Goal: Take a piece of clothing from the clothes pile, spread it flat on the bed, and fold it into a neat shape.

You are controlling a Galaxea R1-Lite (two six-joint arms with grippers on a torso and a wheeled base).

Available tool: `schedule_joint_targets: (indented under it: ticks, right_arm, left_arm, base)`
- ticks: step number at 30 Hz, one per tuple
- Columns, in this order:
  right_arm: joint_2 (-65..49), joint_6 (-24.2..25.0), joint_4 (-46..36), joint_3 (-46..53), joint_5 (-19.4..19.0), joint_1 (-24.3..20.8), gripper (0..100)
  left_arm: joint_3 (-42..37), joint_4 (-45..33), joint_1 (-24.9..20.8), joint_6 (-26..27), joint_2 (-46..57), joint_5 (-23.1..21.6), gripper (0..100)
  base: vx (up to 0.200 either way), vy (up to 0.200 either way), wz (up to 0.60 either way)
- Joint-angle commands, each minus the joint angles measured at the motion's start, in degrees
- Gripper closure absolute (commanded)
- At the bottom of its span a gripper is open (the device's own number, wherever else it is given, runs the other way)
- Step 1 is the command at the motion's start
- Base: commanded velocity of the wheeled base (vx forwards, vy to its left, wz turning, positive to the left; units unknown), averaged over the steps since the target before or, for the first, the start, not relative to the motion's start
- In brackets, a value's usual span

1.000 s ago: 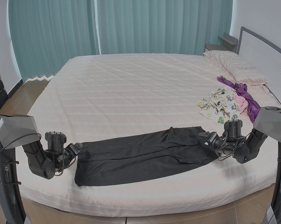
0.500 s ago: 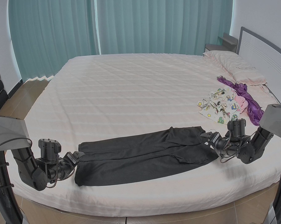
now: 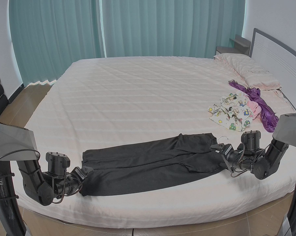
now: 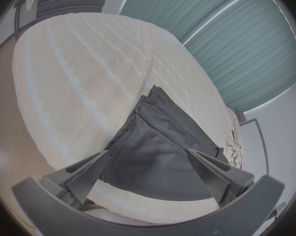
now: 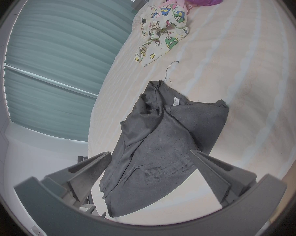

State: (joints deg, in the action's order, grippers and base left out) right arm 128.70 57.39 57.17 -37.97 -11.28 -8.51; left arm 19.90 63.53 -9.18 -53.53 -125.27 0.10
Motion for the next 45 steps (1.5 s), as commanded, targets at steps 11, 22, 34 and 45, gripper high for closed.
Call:
schedule_joint_targets:
  ticks: [11, 22, 34, 45]
  right_arm:
    - [1.29, -8.09, 0.92, -1.93, -0.33, 9.65, 0]
    - [10.43, -20.83, -4.35, -11.68, -7.18, 10.44, 0]
    - [10.52, -16.79, -4.79, -13.62, -7.88, 9.92, 0]
    - [8.68, -8.09, 3.03, -10.72, -7.97, 10.53, 0]
  left_arm:
    - [-1.0, 4.85, -0.84, -0.52, -3.49, 1.66, 0]
    - [-1.09, 7.67, -0.49, -1.4, -4.1, 0.61, 0]
    - [-0.38, 10.65, 0.13, -1.67, -4.63, 0.52, 0]
    - [-0.38, 16.63, 0.04, -2.11, -4.54, 3.86, 0]
  base:
    - [0.0, 0.0, 0.0]
    - [0.0, 0.0, 0.0]
    - [0.0, 0.0, 0.0]
    - [0.0, 0.0, 0.0]
